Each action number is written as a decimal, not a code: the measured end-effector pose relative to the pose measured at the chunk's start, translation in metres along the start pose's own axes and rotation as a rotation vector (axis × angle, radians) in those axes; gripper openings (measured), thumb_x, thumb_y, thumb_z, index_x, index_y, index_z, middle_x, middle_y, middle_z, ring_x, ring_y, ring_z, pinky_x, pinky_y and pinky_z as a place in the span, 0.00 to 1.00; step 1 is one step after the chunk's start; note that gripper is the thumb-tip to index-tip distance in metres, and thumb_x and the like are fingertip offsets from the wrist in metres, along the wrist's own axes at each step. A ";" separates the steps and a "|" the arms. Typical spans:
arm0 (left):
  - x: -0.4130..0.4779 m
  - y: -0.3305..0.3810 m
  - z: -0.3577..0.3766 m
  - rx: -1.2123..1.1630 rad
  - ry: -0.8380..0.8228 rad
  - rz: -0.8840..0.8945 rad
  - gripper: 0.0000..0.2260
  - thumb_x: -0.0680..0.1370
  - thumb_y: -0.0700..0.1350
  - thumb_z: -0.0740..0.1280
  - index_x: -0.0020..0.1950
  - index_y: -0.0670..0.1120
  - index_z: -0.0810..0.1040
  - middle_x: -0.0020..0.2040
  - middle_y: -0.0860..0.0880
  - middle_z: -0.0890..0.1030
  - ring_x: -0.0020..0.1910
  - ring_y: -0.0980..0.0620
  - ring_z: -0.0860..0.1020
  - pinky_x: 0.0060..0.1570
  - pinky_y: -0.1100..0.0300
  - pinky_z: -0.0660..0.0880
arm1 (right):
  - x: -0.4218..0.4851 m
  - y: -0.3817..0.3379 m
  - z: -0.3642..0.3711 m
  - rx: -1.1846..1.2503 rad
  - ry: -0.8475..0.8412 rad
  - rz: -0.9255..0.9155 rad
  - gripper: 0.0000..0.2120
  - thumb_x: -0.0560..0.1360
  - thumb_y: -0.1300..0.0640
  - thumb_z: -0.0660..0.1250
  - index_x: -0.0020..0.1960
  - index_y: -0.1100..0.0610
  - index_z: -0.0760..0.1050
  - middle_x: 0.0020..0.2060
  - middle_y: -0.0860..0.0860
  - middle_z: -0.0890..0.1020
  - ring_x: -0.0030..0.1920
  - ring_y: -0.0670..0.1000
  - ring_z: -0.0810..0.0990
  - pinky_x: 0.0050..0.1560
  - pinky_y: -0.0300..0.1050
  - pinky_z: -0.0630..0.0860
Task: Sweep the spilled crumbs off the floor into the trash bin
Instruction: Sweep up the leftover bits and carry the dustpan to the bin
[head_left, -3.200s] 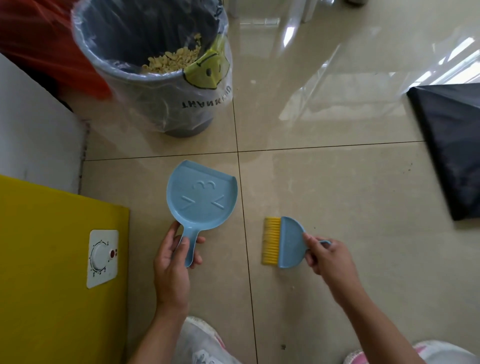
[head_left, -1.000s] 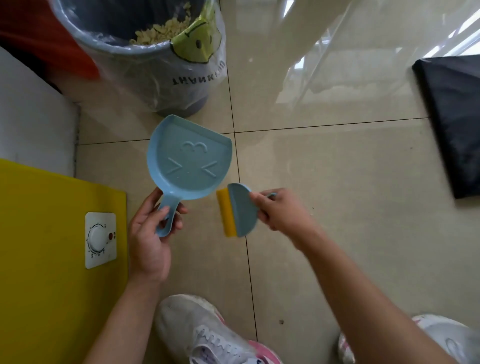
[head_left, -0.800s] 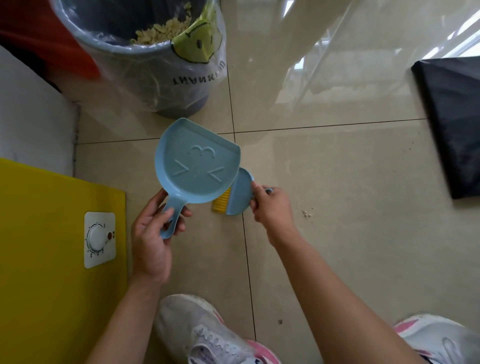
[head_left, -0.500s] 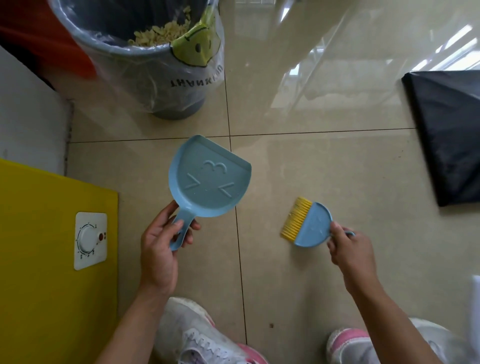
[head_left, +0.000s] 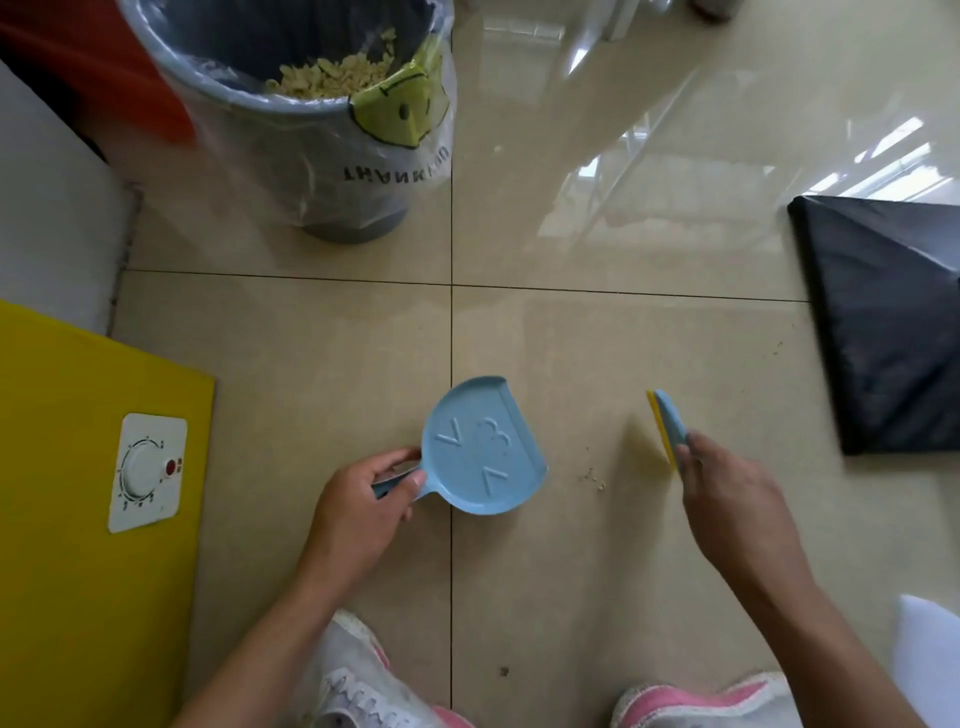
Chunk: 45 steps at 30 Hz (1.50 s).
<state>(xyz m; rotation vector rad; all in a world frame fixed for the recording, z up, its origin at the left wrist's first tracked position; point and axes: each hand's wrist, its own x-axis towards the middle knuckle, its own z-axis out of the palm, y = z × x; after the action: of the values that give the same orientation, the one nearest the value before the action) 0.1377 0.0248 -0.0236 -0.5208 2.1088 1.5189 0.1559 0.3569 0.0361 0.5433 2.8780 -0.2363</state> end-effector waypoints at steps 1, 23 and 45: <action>0.000 0.001 0.003 0.077 -0.030 -0.004 0.11 0.79 0.43 0.71 0.60 0.52 0.85 0.27 0.63 0.81 0.25 0.63 0.76 0.31 0.74 0.72 | -0.002 0.001 0.008 -0.039 -0.030 -0.014 0.12 0.82 0.53 0.59 0.56 0.56 0.78 0.41 0.61 0.84 0.40 0.64 0.80 0.37 0.53 0.73; -0.003 0.004 0.022 0.531 -0.092 -0.056 0.16 0.78 0.51 0.66 0.64 0.62 0.82 0.56 0.60 0.87 0.53 0.51 0.84 0.53 0.55 0.81 | -0.031 -0.036 -0.001 0.149 -0.052 0.020 0.11 0.82 0.54 0.60 0.55 0.55 0.80 0.36 0.59 0.84 0.39 0.63 0.82 0.36 0.52 0.73; -0.014 0.025 0.014 0.634 -0.125 -0.037 0.14 0.77 0.50 0.63 0.59 0.57 0.85 0.50 0.54 0.88 0.49 0.47 0.85 0.49 0.52 0.83 | -0.053 -0.071 0.029 0.252 -0.250 -0.077 0.15 0.83 0.50 0.58 0.64 0.53 0.78 0.43 0.57 0.86 0.46 0.60 0.83 0.43 0.54 0.76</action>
<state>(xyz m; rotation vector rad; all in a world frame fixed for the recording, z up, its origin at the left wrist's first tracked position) 0.1371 0.0465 -0.0005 -0.2202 2.2996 0.7624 0.1827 0.2673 0.0288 0.4099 2.6429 -0.6377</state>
